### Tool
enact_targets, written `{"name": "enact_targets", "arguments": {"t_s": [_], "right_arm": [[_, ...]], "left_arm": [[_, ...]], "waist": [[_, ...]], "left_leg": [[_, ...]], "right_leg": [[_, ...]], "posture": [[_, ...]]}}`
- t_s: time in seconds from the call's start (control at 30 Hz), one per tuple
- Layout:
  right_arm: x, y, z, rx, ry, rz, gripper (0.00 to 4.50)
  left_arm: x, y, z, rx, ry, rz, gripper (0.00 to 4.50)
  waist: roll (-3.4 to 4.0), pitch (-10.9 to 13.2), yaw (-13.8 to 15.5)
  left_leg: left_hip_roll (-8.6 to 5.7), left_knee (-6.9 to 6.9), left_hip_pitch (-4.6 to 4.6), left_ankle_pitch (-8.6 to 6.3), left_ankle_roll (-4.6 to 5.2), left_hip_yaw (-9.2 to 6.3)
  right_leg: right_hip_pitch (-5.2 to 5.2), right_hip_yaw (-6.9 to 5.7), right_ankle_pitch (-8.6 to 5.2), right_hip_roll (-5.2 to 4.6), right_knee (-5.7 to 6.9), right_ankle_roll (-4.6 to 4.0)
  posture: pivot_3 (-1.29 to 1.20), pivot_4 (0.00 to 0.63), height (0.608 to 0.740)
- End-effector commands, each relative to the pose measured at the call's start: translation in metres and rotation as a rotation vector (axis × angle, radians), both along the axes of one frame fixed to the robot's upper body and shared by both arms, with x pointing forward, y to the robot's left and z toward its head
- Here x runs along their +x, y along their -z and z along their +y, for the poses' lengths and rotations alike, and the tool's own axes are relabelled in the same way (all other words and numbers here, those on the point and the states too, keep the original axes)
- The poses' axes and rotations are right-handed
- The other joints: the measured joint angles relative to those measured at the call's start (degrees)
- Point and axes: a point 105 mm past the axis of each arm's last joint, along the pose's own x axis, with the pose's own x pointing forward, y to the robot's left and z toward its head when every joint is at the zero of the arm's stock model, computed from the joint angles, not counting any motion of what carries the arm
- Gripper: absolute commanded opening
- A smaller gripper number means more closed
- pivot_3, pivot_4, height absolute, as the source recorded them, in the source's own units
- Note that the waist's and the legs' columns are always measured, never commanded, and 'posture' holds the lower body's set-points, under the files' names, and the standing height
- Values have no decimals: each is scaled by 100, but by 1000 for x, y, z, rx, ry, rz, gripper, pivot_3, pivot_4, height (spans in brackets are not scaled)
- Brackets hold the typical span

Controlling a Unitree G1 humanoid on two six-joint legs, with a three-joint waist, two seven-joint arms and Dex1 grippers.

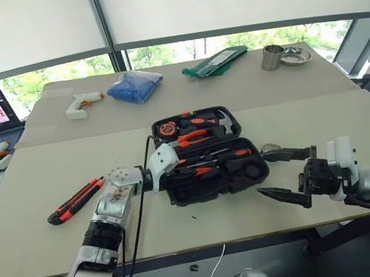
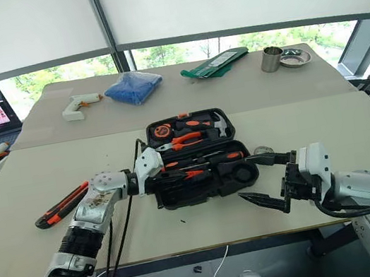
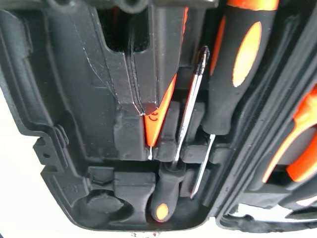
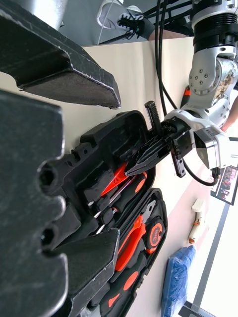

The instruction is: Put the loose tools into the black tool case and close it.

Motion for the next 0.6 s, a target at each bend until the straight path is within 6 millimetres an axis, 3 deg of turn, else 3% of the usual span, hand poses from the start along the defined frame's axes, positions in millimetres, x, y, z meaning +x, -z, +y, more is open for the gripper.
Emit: {"name": "enact_targets", "arguments": {"t_s": [0.03,0.3,0.6], "right_arm": [[-2,-10,-2,0,8,-39,4500],[-2,-11,-3,-3,9,-36,4500],[-2,-10,-2,-3,8,-32,4500]], "left_arm": [[6,8,3,11,-61,14,16],[-6,30,8,69,-48,124,16],[-6,48,18,134,-158,243,16]], "waist": [[0,0,-2],[2,-2,-39],[10,-8,-76]], "left_leg": [[0,0,2,0,0,0],[4,-2,11,0,0,1],[5,-10,51,-1,-1,1]], "right_leg": [[1,0,0,0,0,0],[4,2,-3,5,3,3],[41,5,-18,5,1,23]], "posture": [[0,150,740],[0,150,740],[0,150,740]]}}
